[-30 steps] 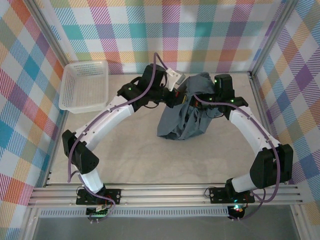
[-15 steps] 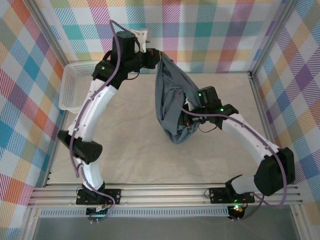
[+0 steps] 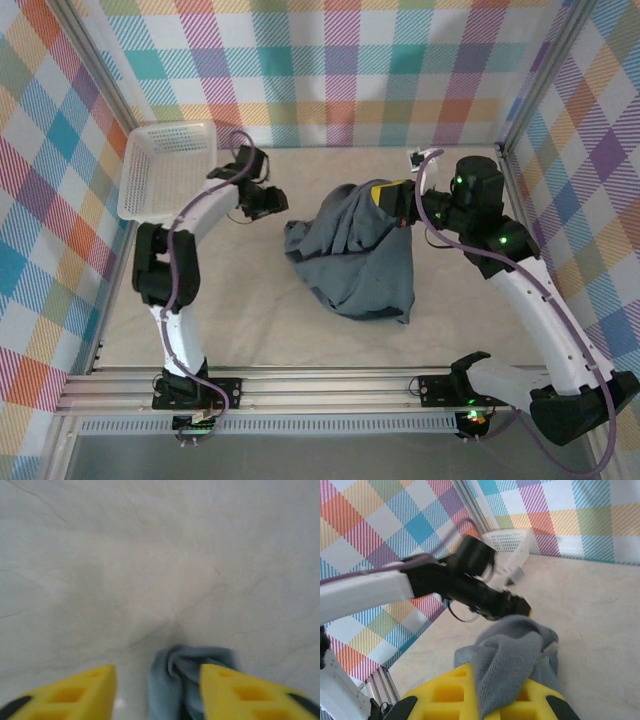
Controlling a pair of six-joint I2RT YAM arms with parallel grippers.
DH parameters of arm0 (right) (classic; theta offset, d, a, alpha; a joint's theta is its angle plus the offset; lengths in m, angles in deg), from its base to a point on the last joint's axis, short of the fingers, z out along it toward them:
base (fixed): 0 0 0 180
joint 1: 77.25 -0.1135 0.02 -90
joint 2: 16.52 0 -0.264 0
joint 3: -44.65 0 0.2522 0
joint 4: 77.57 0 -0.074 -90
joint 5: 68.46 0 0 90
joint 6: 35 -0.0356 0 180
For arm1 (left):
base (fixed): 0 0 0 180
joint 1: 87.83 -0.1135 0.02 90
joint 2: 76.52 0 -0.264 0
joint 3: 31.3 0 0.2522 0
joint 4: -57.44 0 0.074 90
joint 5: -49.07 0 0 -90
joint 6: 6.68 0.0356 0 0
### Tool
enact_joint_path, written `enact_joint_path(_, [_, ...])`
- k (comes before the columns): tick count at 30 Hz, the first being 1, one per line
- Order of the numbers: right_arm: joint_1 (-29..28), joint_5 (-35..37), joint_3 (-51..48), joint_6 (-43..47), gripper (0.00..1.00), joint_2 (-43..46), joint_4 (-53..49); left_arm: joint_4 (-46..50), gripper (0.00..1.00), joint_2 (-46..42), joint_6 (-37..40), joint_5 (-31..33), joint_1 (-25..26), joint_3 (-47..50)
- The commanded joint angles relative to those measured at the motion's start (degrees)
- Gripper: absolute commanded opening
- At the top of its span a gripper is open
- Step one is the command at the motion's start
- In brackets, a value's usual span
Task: Fold the inside-out t-shirt
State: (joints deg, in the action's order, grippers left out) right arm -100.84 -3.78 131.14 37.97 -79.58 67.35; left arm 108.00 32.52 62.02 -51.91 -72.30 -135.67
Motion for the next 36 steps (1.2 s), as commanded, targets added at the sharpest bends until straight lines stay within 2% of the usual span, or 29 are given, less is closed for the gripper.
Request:
enact_joint_path(1, [0.13,-0.58,-1.45,-2.36,0.00,-1.38,5.27,-5.00,0.62,-13.81,-3.28,-8.96,2.48,0.43])
enact_joint_path(4, [0.13,-1.78,-2.85,-3.91,0.00,-2.52,7.04,-10.08,0.66,-17.64,-4.52,-17.41,7.78,2.81])
enact_joint_path(8, [0.19,-3.54,-1.86,-3.97,0.00,-4.04,7.03,-16.23,0.82,-20.00,-1.75,-25.17,14.35,7.85])
enact_joint_path(12, [0.26,-6.59,-0.93,-4.53,0.00,-5.03,7.75,-14.26,0.96,-18.50,2.66,-21.76,16.32,10.04])
enact_joint_path(17, [0.22,-7.55,0.36,-5.03,0.00,-5.71,6.83,-14.27,0.97,-14.98,5.41,-16.53,16.29,10.42])
enact_joint_path(18, [0.29,-6.74,0.52,-4.93,0.00,-5.67,6.26,-14.72,0.90,-14.32,5.80,-17.07,16.27,10.41])
enact_joint_path(19, [0.53,-5.99,0.65,-5.00,0.00,-5.69,5.49,-15.06,0.78,-13.96,6.09,-17.97,16.29,10.36])
enact_joint_path(20, [0.86,-5.31,0.67,-5.14,0.00,-5.74,4.96,-15.51,0.60,-13.89,6.09,-18.63,16.29,10.56])
enact_joint_path(22, [2.36,-3.71,0.34,-5.91,0.00,-6.26,3.41,-17.18,0.00,-15.00,4.82,-20.12,16.13,11.14])
enact_joint_path(24, [4.99,-2.26,-0.56,-6.55,0.00,-6.99,1.86,-18.96,0.00,-17.44,1.65,-20.95,15.22,11.90])
enact_joint_path(26, [7.59,0.68,-2.68,-5.13,0.00,-8.37,0.29,-22.83,0.00,-20.87,-5.12,-23.61,12.86,12.74])
enact_joint_path(29, [10.05,5.68,-6.55,2.51,0.06,-13.99,-1.96,-28.20,0.00,-24.87,-16.65,-27.87,9.95,13.06])
enact_joint_path(31, [10.17,4.79,-6.77,8.20,0.10,-18.88,-3.85,-29.59,0.00,-25.59,-20.51,-31.01,9.69,11.68])
enact_joint_path(34, [10.18,0.41,-6.47,7.94,0.22,-20.48,-4.19,-26.68,0.00,-25.84,-22.58,-31.52,9.48,9.58])
enact_joint_path(36, [10.08,2.69,-7.35,6.66,0.36,-16.52,-3.60,-25.86,0.00,-25.73,-24.08,-31.13,9.41,9.33])
